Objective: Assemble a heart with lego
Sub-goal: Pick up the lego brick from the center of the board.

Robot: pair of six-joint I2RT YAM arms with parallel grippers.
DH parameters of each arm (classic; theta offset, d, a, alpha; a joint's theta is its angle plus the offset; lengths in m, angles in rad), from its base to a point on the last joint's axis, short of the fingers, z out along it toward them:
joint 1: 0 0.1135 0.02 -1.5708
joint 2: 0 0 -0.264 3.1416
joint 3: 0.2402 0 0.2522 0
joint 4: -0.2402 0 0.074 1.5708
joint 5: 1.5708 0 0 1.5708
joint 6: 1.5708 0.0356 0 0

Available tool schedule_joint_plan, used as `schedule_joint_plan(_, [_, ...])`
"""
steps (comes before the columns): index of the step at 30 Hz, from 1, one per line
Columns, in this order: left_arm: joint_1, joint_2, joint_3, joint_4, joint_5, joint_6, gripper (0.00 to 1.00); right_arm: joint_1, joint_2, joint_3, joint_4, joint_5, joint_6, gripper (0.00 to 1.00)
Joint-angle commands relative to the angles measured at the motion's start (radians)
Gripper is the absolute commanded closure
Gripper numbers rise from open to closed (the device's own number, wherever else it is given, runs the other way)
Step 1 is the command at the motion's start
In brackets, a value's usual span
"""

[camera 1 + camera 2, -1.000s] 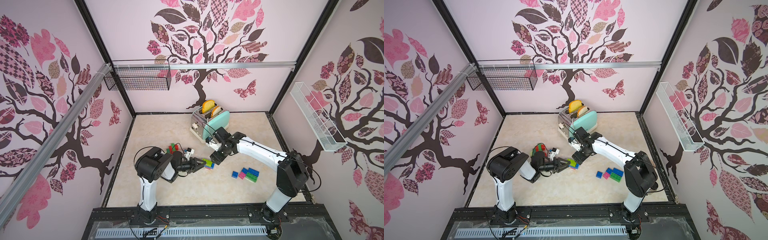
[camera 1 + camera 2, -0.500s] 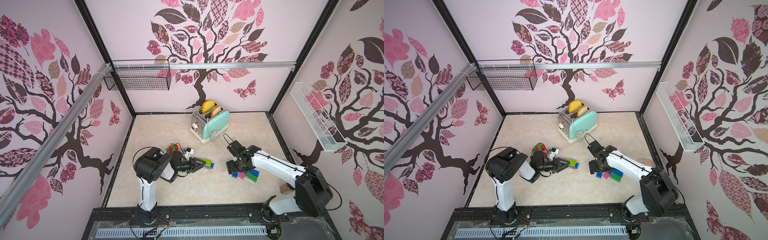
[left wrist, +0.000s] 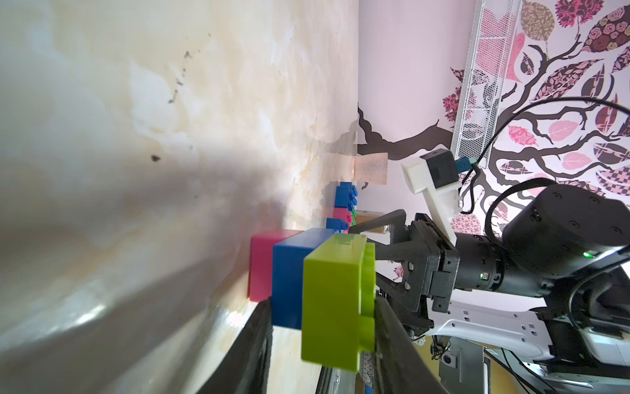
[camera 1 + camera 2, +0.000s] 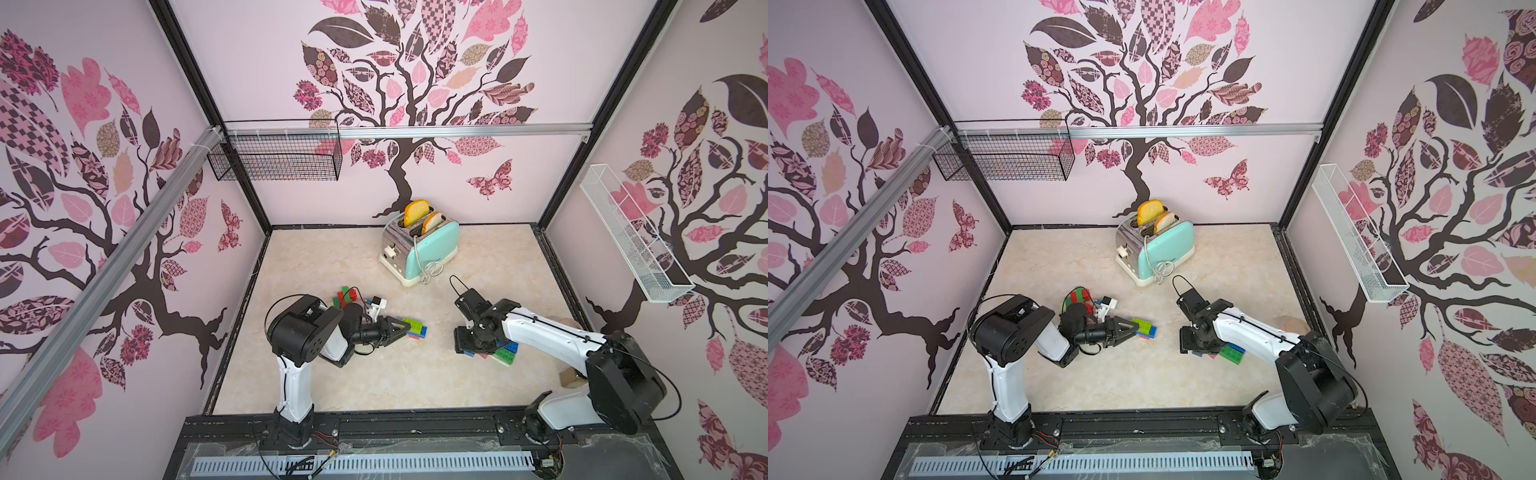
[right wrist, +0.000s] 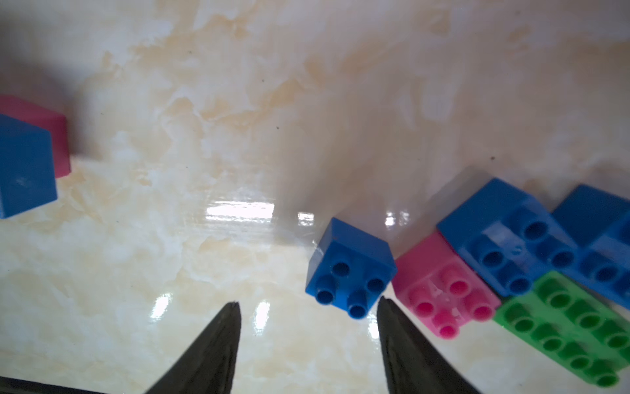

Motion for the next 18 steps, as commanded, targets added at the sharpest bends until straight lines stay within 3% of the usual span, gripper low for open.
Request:
schedule_joint_plan(1, [0.005,-0.01,-0.015,-0.019,-0.015,0.015,0.6,0.0,0.038,0.028,0.03,-0.007,0.005,0.35])
schedule_joint_plan(9, [0.004,-0.002,-0.014,-0.014,-0.013,0.016,0.6,0.001,-0.02,0.022,0.026,0.041,0.006,0.34])
schedule_joint_plan(18, [0.005,-0.009,-0.016,-0.013,-0.012,0.017,0.6,0.0,0.067,0.062,0.053,0.047,-0.024,0.33])
